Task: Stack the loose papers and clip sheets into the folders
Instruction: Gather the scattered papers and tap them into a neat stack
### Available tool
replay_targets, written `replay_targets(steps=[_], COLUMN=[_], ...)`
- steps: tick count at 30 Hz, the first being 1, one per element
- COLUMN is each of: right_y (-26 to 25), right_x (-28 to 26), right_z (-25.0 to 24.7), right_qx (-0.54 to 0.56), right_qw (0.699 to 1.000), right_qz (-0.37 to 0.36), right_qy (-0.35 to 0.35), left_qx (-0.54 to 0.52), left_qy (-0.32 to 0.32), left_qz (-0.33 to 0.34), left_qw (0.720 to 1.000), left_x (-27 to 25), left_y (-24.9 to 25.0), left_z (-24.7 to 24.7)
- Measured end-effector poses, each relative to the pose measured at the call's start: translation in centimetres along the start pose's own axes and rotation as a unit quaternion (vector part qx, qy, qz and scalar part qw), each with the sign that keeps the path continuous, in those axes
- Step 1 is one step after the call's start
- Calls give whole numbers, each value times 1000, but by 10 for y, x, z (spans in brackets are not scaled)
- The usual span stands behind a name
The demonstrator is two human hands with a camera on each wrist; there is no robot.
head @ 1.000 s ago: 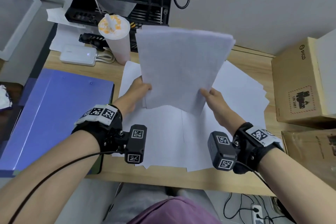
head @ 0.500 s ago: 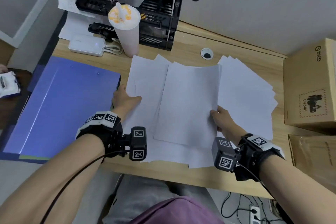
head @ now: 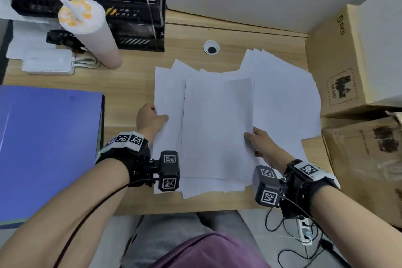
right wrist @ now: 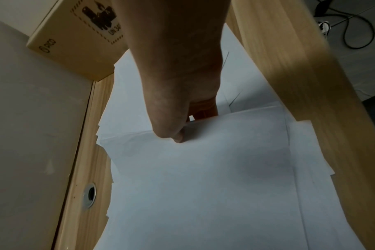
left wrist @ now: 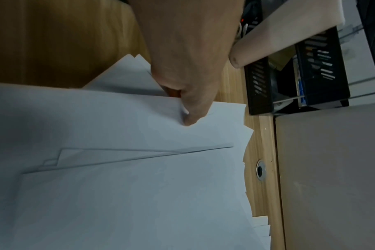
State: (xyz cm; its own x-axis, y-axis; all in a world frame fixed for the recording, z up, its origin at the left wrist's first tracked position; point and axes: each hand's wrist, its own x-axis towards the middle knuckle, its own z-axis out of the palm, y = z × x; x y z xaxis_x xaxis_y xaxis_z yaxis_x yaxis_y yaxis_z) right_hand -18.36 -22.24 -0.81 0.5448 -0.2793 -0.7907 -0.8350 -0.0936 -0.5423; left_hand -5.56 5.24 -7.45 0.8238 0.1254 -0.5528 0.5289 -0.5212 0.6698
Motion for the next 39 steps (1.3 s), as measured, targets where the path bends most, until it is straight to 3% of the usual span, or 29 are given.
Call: replay_targets(steps=[4, 10, 15, 20, 25, 27, 29, 32, 34, 36, 38, 39], right_y=[7, -1, -17, -25, -20, -17, -16, -16, -17, -21, -12, -5], right_x=[4, 14, 20, 22, 24, 22, 21, 20, 19, 11, 6, 2], right_z=[-12, -11, -4, 5, 13, 14, 14, 14, 13, 11, 1, -7], right_qx=[15, 1, -25, -43, -79, -90, -86, -81, -77, -93, -83, -128], right_qw=[1000, 1000, 1000, 999, 996, 995, 996, 996, 996, 995, 996, 989], right_qz=[15, 9, -18, -29, -30, -30, -34, -40, -42, -31, 39, 68], right_qy=[3, -8, -2, -4, 17, 18, 11, 1, -8, 3, -8, 5], left_qx=[47, -30, -63, -94, -82, -139, -254, -409, -468, -489, -458, -426], left_qy=[-4, -77, -176, -233, -238, -260, -284, -275, -259, -230, -192, -176], left_qz=[41, 13, 46, 129, 245, 278, 303, 314, 299, 244, 171, 136], left_qw=[998, 996, 981, 959, 936, 914, 873, 812, 790, 805, 851, 877], left_x=[-1, -8, -26, -58, -91, -104, -114, -111, -101, -83, -63, -56], left_y=[9, 40, 71, 118, 171, 188, 200, 205, 199, 185, 161, 146], left_z=[3, -1, -15, -34, -74, -93, -108, -120, -123, -119, -108, -99])
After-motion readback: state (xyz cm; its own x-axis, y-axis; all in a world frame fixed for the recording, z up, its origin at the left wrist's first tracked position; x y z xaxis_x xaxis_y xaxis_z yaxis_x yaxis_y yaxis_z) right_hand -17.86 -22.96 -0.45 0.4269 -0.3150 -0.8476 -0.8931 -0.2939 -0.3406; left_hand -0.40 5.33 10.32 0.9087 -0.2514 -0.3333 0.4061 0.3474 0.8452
